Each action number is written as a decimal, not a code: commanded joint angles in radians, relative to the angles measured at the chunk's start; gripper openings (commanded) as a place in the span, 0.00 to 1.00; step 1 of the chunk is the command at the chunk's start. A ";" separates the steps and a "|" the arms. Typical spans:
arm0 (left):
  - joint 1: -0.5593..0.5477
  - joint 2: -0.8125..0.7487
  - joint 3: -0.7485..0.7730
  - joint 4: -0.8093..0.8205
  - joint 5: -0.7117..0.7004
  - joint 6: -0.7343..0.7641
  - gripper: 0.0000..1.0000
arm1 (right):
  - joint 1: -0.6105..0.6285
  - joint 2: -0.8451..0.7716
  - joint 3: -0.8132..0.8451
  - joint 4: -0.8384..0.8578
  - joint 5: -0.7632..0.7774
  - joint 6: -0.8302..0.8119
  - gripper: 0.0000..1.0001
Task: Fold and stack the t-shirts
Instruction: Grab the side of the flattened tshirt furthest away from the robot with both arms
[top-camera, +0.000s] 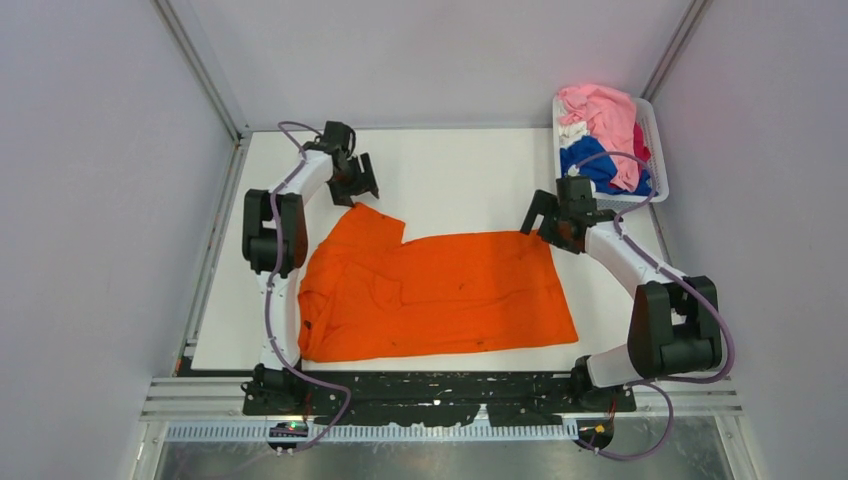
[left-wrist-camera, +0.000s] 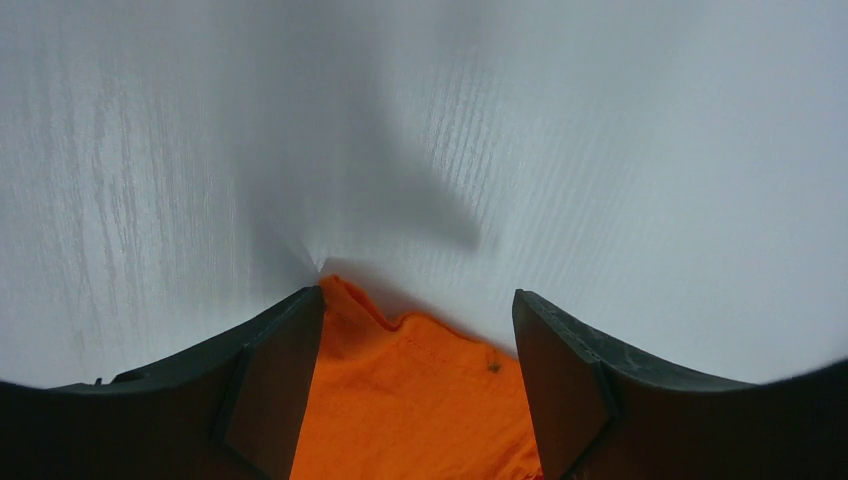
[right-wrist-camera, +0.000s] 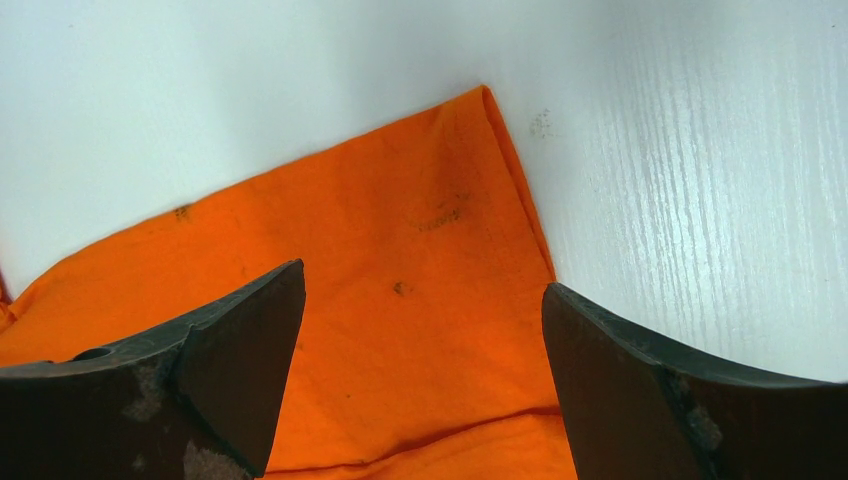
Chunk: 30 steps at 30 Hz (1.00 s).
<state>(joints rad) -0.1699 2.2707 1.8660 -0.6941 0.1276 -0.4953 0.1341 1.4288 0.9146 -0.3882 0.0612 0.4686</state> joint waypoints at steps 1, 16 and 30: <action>-0.004 -0.039 -0.041 -0.031 0.060 0.004 0.70 | -0.002 0.011 0.037 0.034 0.021 -0.012 0.95; -0.044 -0.157 -0.161 0.013 -0.012 0.053 0.00 | -0.002 0.267 0.221 0.071 0.068 -0.031 0.95; -0.097 -0.408 -0.410 0.196 -0.025 0.075 0.00 | -0.003 0.464 0.372 -0.058 0.172 0.009 0.61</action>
<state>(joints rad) -0.2546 1.9514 1.5143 -0.5797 0.1143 -0.4438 0.1333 1.8877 1.2476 -0.4026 0.2028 0.4675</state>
